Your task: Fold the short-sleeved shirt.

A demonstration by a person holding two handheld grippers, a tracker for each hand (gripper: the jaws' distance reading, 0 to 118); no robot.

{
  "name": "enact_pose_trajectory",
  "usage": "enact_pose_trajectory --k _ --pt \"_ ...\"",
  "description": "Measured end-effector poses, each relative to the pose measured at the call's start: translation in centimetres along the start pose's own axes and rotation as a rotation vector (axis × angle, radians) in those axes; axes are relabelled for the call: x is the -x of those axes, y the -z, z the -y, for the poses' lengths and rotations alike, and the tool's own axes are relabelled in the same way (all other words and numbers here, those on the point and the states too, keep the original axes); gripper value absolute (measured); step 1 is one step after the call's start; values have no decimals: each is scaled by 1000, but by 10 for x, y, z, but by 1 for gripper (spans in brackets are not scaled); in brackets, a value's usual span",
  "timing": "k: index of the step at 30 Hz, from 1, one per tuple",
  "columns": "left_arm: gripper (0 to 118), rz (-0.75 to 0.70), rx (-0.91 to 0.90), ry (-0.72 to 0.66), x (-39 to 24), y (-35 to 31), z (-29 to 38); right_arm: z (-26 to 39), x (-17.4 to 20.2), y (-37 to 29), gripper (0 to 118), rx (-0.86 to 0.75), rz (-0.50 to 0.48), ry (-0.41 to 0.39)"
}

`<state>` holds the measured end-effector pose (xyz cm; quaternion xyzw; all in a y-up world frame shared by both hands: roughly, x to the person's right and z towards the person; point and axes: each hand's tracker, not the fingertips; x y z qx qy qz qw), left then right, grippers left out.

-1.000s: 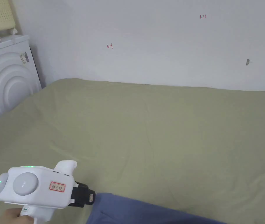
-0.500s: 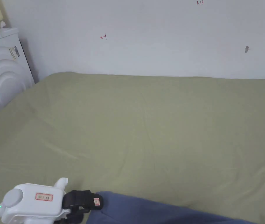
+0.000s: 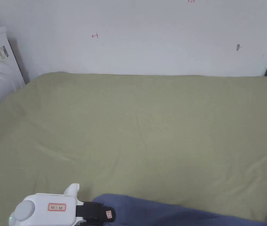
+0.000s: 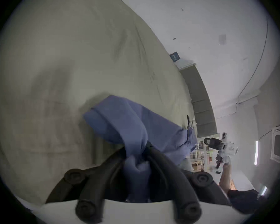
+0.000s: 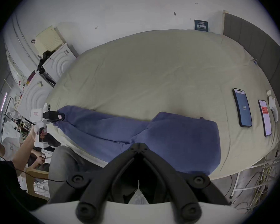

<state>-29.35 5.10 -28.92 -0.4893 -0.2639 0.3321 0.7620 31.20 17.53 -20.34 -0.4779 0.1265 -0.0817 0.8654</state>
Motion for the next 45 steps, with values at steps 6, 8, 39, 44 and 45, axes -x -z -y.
enact_pose_trajectory --k 6,8,39,44,45 --pt "8 47 35 204 -85 12 0 3 -2 -12 0 -32 -11 -7" --pt "8 68 85 240 -122 32 11 4 -5 -15 0 -42 -18 -3" --pt "0 188 188 10 -142 248 107 19 -18 -30 0 -87 -58 32" --pt "0 185 178 -8 -150 242 110 20 -14 -23 0 -73 -65 32" --pt "0 190 185 -9 -149 240 107 20 -14 -22 0 -68 -62 30"
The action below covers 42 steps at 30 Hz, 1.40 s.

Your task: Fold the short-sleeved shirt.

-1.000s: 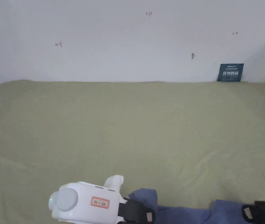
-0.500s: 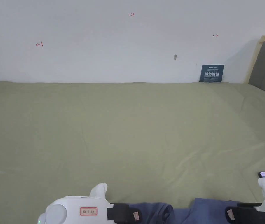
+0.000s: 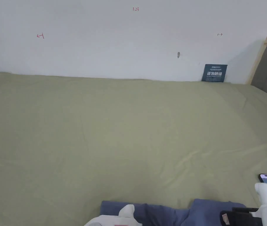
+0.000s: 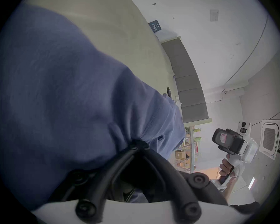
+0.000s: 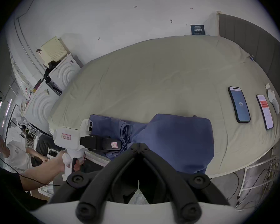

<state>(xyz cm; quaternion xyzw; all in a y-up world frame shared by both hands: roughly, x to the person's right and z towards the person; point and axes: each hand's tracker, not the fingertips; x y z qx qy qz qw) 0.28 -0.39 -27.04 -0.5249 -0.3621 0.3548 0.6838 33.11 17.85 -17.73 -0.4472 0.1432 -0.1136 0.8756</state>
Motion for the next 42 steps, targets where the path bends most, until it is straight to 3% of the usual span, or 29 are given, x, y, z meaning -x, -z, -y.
enact_pose_trajectory --k 8,13,14,15,16,17,21,23,25,27,28,29,30,31,32,35,37,42 --pt "0 33 -69 116 -14 -110 -34 -1 -7 1 0 8 1 -12" --pt "3 -125 -84 80 29 -165 -49 -1 -6 0 0 8 7 -4" --pt "21 -119 -75 66 34 -166 -49 -1 -6 -2 0 6 5 1" --pt "59 -120 -64 40 40 -167 -48 -1 -6 -2 0 5 4 3" --pt "106 -124 -59 16 43 -167 -47 -1 -7 -3 0 5 6 4" --pt "114 -120 -47 3 45 -164 -46 -2 -10 -4 0 6 9 4" --pt "114 98 -76 -59 48 -145 -44 -1 -15 -8 0 6 21 7" --pt "114 54 -50 -125 61 -130 -47 0 -17 -11 0 2 23 14" --pt "113 151 -84 -132 61 -124 -45 1 -16 -14 0 0 21 17" --pt "110 130 -76 -142 50 -115 -40 2 -17 -15 0 -2 22 22" --pt "97 131 -83 -138 48 -112 -38 2 -18 -14 0 -1 24 27" --pt "70 130 -90 -137 46 -110 -38 3 -20 -13 0 0 27 31" --pt "28 55 -90 -147 36 -109 -35 4 -21 -11 0 2 32 39" --pt "8 -31 -88 -143 34 -107 -34 5 -21 -10 0 5 34 44" --pt "8 -138 -85 -116 34 -107 -32 5 -20 -10 0 10 34 49" --pt "8 -9 -116 -155 46 -112 -33 6 -16 -8 0 14 31 44" --pt "8 -64 -169 -108 38 -126 -36 5 -14 -7 0 17 24 42" --pt "8 -85 -332 -159 45 -219 -57 -8 -8 -5 0 18 32 19"
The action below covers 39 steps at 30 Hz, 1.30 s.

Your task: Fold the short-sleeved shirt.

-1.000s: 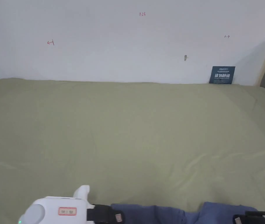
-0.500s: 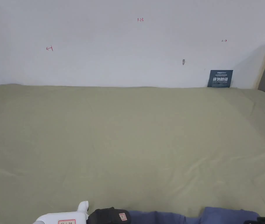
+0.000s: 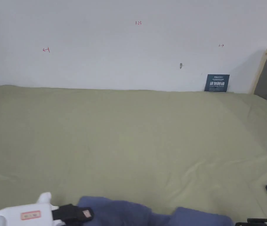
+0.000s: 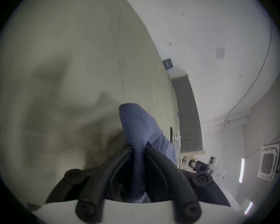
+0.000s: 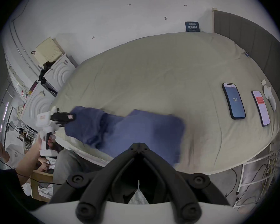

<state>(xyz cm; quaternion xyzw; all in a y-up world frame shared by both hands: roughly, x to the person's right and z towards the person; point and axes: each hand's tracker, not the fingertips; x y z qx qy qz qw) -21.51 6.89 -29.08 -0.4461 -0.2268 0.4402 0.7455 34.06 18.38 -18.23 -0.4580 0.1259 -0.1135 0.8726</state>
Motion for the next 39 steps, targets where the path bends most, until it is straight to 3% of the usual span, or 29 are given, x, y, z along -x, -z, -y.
enact_pose_trajectory --k 6,11,16,21,22,23,25,26,29,34,35,36,37,38,39 --pt "8 -181 -186 -18 3 -115 -28 -14 5 13 0 7 -19 -23" --pt "8 -266 -215 -18 1 -158 -40 -22 13 23 0 21 -32 -45" --pt "8 -238 -128 72 -40 -123 -35 -23 17 28 0 31 -40 -56" --pt "10 -176 30 181 -97 -46 -16 -17 15 25 0 40 -35 -59" --pt "17 -157 54 189 -102 -31 -14 -16 14 24 0 41 -32 -57" --pt "34 -118 86 213 -106 -15 -13 -14 9 23 0 42 -29 -57" --pt "87 -33 114 207 -109 8 -9 -10 7 19 0 35 -20 -60" --pt "90 20 127 177 -112 19 -6 -9 5 17 0 34 -19 -59" --pt "89 126 178 173 -124 34 3 -5 4 12 0 36 -10 -48" --pt "86 63 185 273 -116 29 7 -6 -8 9 0 23 8 -22" --pt "78 50 186 258 -108 27 6 -5 -6 9 0 22 6 -22" --pt "60 39 189 237 -103 28 8 -5 -5 10 0 21 7 -22" --pt "21 31 188 225 -96 28 10 -6 -4 11 0 22 8 -23" --pt "2 24 190 224 -87 29 11 -6 -2 12 0 22 6 -25" --pt "2 18 199 223 -81 33 14 -7 0 13 0 22 0 -30"
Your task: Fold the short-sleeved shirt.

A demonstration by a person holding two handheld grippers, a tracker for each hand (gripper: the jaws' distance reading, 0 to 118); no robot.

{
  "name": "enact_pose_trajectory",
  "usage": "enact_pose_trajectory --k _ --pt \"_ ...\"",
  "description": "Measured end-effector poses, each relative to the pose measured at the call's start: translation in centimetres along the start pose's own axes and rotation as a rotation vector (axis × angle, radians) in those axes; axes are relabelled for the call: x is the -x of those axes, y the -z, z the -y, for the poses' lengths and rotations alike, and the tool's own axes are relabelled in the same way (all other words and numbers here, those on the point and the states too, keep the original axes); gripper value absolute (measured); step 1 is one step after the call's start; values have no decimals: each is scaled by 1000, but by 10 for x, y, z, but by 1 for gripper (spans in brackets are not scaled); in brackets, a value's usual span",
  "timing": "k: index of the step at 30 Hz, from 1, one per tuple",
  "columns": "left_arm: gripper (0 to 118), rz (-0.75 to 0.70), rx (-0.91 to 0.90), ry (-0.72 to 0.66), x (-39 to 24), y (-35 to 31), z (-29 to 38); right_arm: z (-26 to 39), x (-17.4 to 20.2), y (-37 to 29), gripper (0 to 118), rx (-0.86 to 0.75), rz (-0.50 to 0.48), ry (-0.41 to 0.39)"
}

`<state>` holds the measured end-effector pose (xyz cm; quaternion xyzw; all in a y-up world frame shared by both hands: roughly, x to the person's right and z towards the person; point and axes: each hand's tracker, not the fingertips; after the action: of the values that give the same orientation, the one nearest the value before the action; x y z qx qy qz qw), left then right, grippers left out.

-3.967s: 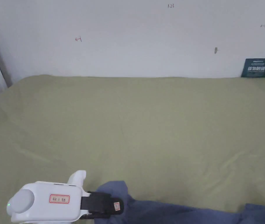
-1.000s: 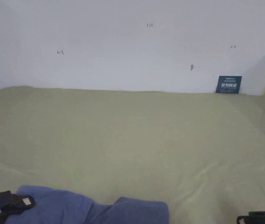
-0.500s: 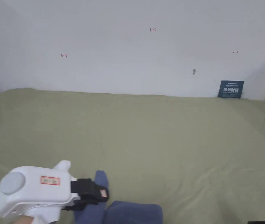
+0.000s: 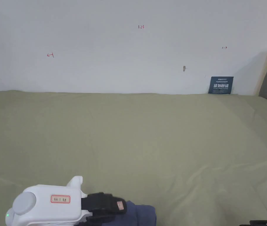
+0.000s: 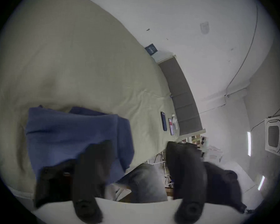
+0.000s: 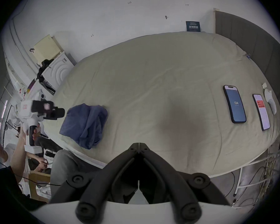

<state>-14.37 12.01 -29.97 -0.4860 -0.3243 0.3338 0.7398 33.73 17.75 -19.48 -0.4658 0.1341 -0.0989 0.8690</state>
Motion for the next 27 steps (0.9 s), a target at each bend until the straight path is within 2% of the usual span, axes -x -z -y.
enact_pose_trajectory --k 3,5,6,8,9,10,11,15,18,23,27 --pt "2 -82 9 -26 23 29 6 -1 7 4 0 2 -14 -9" --pt "2 -30 61 -90 33 60 18 -2 11 8 0 4 -23 -18" --pt "2 -61 75 -133 40 76 27 -2 14 9 0 5 -28 -24" --pt "1 -96 105 -95 53 106 49 -3 19 11 0 6 -34 -34" --pt "1 -7 29 -57 65 114 51 -3 23 12 0 7 -35 -42" --pt "1 50 -44 -34 63 108 54 -4 26 13 0 7 -36 -49" --pt "1 -8 -51 -50 59 107 56 -4 29 14 0 9 -40 -57" --pt "1 -35 -17 -37 46 100 51 -10 43 27 0 32 -58 -92" --pt "1 -29 75 -57 23 84 42 -15 52 44 0 44 -76 -98" --pt "1 31 -43 85 7 -1 14 -36 95 89 0 51 -261 -113" --pt "1 -109 -163 57 42 -66 4 -49 128 147 0 111 -444 -53"
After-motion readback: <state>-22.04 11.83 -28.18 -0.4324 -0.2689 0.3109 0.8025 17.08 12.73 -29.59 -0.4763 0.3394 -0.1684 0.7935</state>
